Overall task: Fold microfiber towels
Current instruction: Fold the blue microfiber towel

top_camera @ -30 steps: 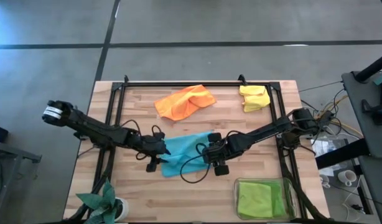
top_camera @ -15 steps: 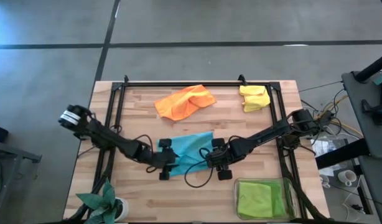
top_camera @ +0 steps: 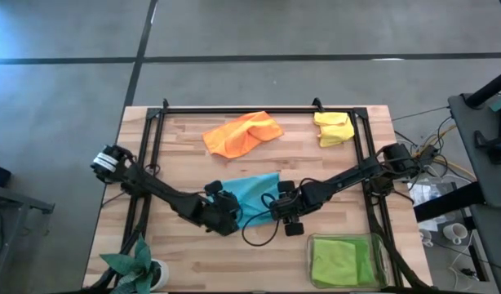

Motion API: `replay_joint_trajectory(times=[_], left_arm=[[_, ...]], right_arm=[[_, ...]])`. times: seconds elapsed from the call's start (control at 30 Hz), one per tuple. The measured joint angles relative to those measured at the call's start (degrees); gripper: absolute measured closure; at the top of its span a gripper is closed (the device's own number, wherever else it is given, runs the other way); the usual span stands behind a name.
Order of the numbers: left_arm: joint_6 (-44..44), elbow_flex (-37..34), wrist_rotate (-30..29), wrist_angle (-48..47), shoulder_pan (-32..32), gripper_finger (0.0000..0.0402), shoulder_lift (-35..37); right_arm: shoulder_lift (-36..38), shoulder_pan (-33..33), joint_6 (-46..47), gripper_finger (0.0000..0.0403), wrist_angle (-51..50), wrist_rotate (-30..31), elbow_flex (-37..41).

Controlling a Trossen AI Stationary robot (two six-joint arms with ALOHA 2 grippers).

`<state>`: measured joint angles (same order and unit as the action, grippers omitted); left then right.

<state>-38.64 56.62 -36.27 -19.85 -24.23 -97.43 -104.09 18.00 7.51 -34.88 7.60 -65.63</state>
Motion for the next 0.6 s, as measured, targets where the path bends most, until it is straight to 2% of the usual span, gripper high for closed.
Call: replay_joint_trajectory(times=[0.07,0.17,0.3,0.43,0.53,0.6], left_arm=[[-2.51,0.94,2.17,-2.70,1.13,0.0233,-1.08],[-3.90,0.94,11.26,-3.95,2.38,0.0233,-2.93],[1.45,1.39,23.56,-3.76,1.89,0.0233,-4.69],[5.31,2.49,35.59,-4.19,-0.94,0.0233,-2.69],[6.35,2.85,36.99,-3.68,-3.03,0.0233,0.68],[5.21,2.37,33.57,-3.63,-3.36,0.0233,2.92]], right_arm=[[0.00,0.06,1.02,0.0236,0.03,-0.02,0.00],[0.00,0.24,1.35,0.0236,0.27,0.02,0.12],[-0.02,0.26,1.34,0.0236,2.38,0.00,1.26],[-0.04,0.26,1.24,0.0236,2.88,0.00,2.74],[-0.09,0.26,1.35,0.0236,3.02,-0.01,3.65],[-0.09,0.26,1.35,0.0236,3.47,-0.02,3.89]])
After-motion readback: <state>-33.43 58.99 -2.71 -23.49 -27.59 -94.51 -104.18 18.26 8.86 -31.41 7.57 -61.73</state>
